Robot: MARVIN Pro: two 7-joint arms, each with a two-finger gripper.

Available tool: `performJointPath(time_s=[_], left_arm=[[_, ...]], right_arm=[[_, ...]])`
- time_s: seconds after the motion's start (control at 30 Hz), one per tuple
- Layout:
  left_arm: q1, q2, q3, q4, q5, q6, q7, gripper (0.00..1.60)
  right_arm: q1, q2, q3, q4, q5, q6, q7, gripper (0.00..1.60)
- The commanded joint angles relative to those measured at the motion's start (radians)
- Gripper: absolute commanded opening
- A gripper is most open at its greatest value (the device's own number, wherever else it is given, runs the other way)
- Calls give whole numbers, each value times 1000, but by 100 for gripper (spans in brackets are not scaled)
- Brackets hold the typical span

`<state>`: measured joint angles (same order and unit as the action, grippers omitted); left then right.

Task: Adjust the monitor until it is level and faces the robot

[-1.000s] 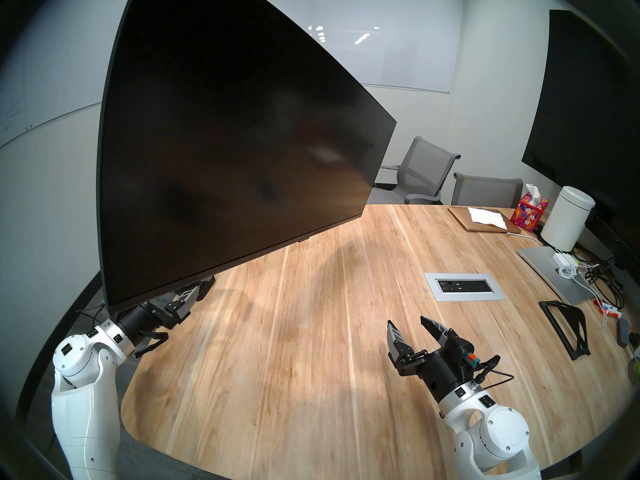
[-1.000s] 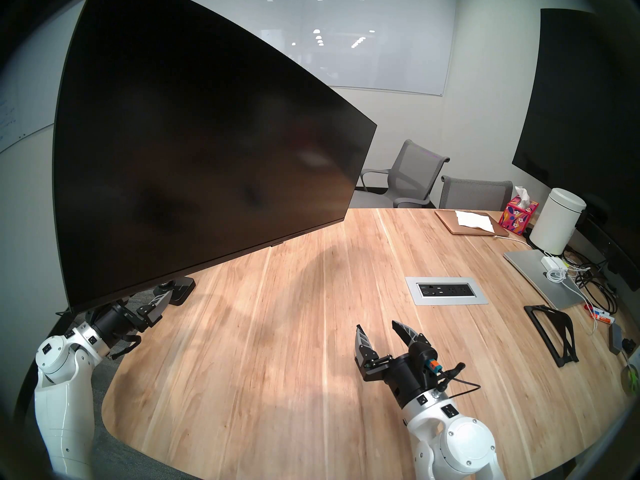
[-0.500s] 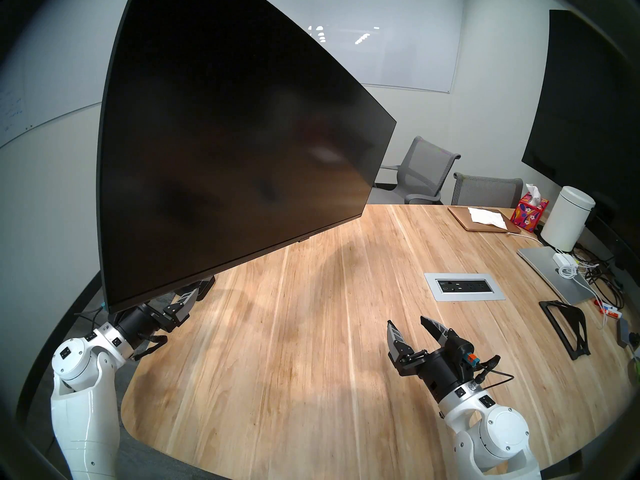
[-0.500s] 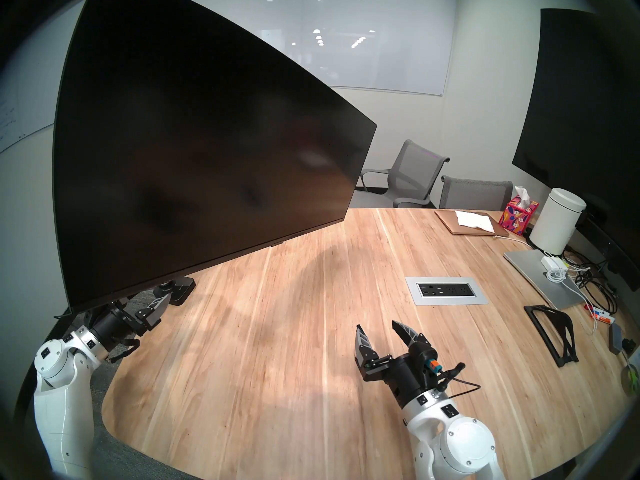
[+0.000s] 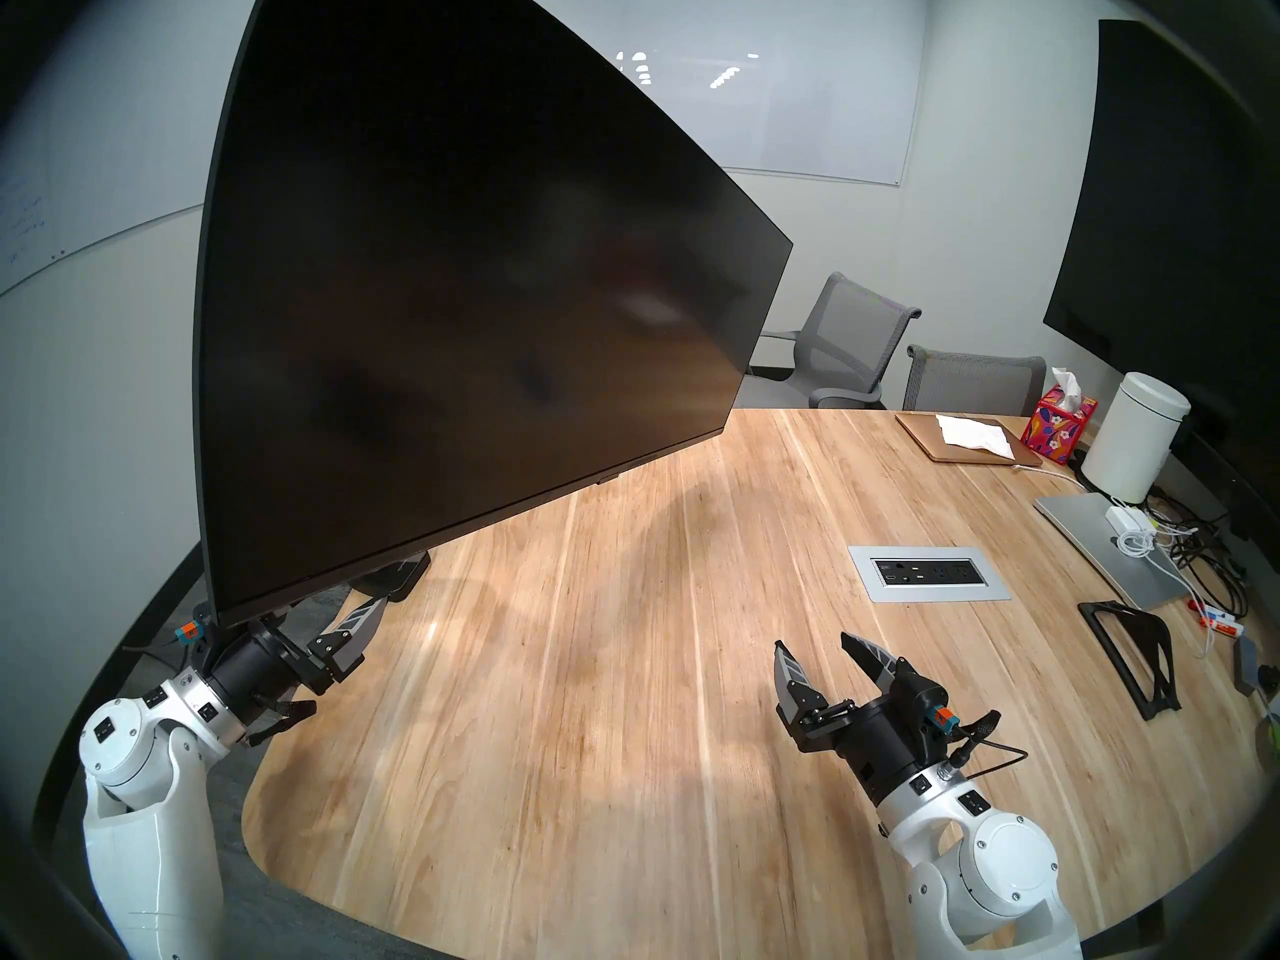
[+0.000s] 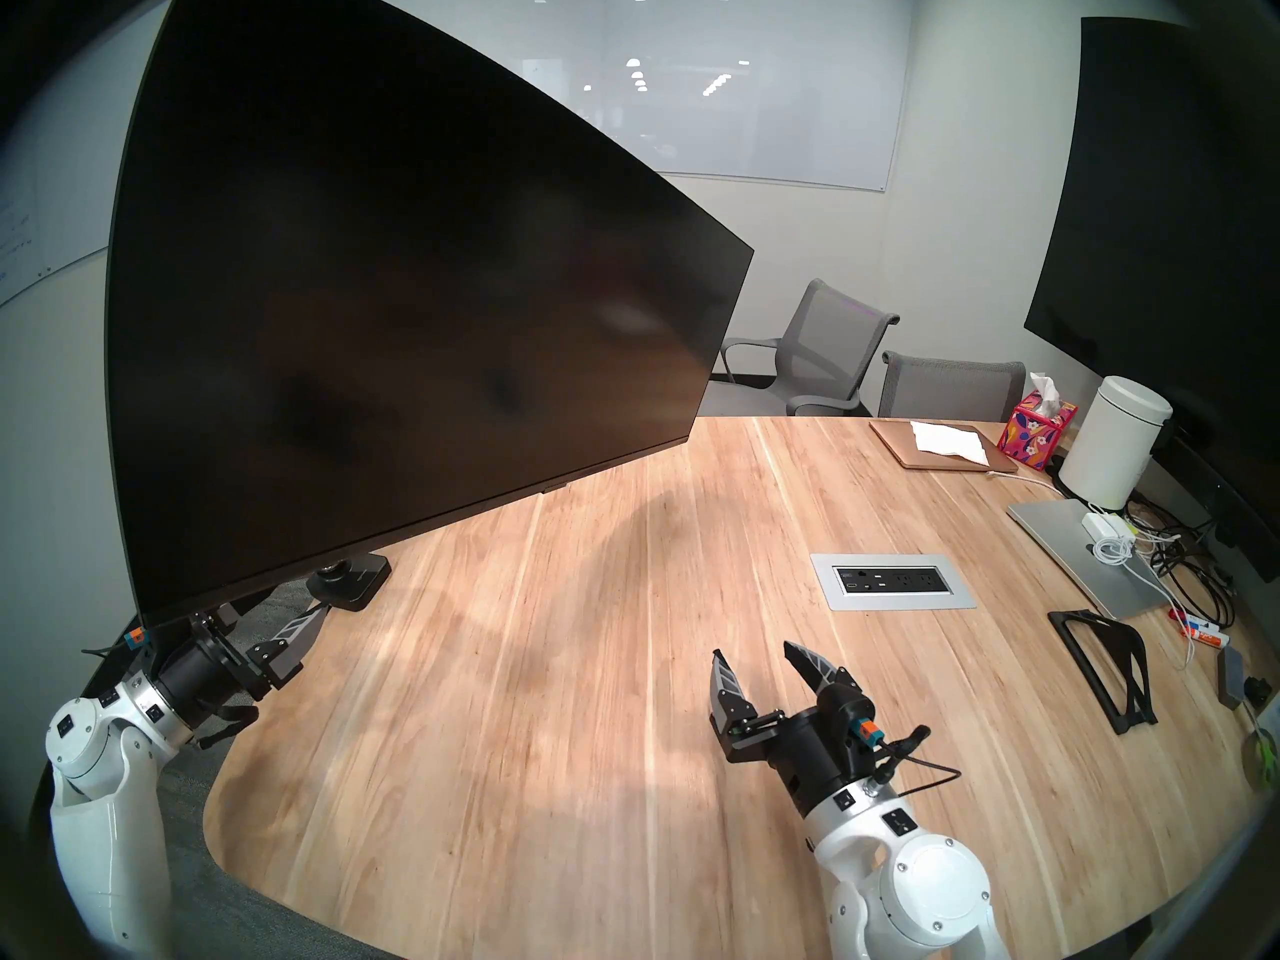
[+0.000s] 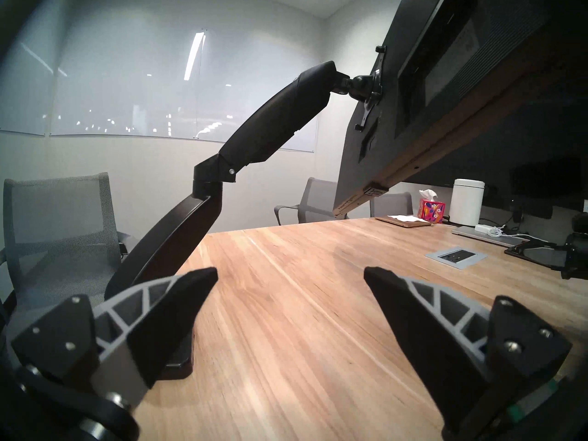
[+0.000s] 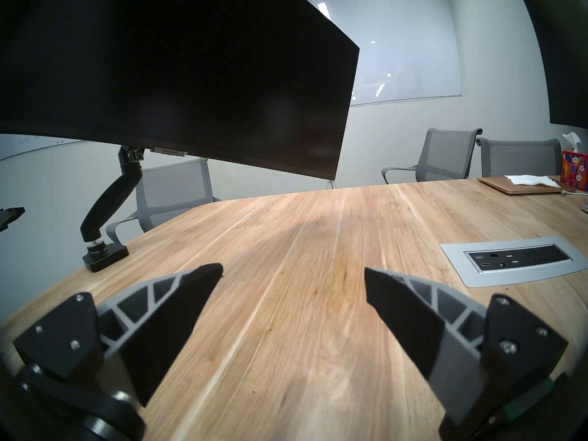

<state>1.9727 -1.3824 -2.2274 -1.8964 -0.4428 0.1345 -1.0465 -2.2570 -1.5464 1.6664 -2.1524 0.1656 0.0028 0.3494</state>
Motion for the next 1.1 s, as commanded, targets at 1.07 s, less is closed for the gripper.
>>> performJointPath(time_s=[1.07], left_arm=[[198,-92,-231,-317,-205,313,-172,160]], right_arm=[[2,0,2,-18,-3,-1,0,160]])
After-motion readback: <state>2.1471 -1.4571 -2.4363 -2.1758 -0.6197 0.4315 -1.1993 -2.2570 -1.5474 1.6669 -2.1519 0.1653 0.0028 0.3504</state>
